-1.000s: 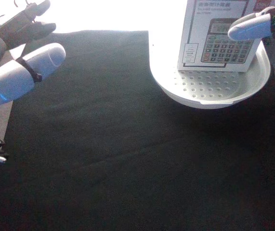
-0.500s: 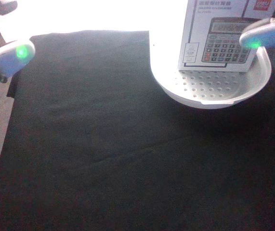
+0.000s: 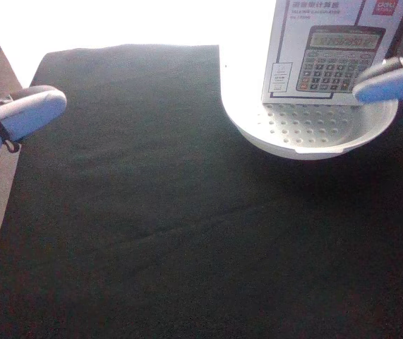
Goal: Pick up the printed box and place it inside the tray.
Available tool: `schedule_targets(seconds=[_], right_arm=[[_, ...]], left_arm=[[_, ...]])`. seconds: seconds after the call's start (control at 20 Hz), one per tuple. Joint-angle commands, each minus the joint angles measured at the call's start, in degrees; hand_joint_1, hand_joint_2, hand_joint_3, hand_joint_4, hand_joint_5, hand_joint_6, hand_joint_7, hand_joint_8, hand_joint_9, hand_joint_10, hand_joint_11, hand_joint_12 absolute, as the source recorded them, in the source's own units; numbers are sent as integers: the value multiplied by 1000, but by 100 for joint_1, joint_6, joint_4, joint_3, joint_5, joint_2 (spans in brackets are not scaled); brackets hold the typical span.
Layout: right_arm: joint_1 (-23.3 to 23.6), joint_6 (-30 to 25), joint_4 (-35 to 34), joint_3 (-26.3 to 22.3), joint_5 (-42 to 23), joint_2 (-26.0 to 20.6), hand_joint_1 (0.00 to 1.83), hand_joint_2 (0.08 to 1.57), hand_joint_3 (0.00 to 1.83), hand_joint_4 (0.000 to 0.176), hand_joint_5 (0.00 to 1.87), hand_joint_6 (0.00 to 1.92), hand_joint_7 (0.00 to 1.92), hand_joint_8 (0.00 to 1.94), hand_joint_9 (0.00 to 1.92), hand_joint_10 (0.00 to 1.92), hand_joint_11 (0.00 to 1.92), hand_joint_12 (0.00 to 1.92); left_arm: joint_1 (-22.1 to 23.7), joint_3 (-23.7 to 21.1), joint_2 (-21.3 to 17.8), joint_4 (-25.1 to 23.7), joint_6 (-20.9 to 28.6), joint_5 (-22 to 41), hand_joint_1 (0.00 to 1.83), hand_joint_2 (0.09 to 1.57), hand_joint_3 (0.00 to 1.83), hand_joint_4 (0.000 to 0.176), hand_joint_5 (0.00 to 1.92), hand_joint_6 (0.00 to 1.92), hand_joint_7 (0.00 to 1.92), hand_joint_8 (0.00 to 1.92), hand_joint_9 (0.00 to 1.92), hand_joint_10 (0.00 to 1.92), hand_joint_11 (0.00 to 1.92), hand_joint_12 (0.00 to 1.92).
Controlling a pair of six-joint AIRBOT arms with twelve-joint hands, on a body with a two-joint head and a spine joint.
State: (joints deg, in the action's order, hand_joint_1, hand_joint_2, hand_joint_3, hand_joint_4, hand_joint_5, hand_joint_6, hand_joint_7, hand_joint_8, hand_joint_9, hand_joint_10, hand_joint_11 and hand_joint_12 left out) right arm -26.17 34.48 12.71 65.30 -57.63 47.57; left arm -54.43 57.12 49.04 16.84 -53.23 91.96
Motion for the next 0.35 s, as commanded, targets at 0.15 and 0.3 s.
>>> schedule_targets(seconds=[0.15, 0.3], right_arm=[[-385, -13, -610, -230, -1415, -302, 499, 574, 0, 176, 0, 0, 0, 0, 0, 0, 7, 454], [-556, 2, -676, -248, -1624, -309, 526, 573, 0, 176, 0, 0, 0, 0, 0, 0, 0, 854]], left_arm=[[328, 1, -33, -264, -67, 727, 522, 942, 0, 103, 92, 6, 220, 8, 170, 9, 0, 563], [409, -29, -21, -361, -319, 728, 519, 919, 1, 99, 80, 0, 212, 0, 152, 0, 0, 568]])
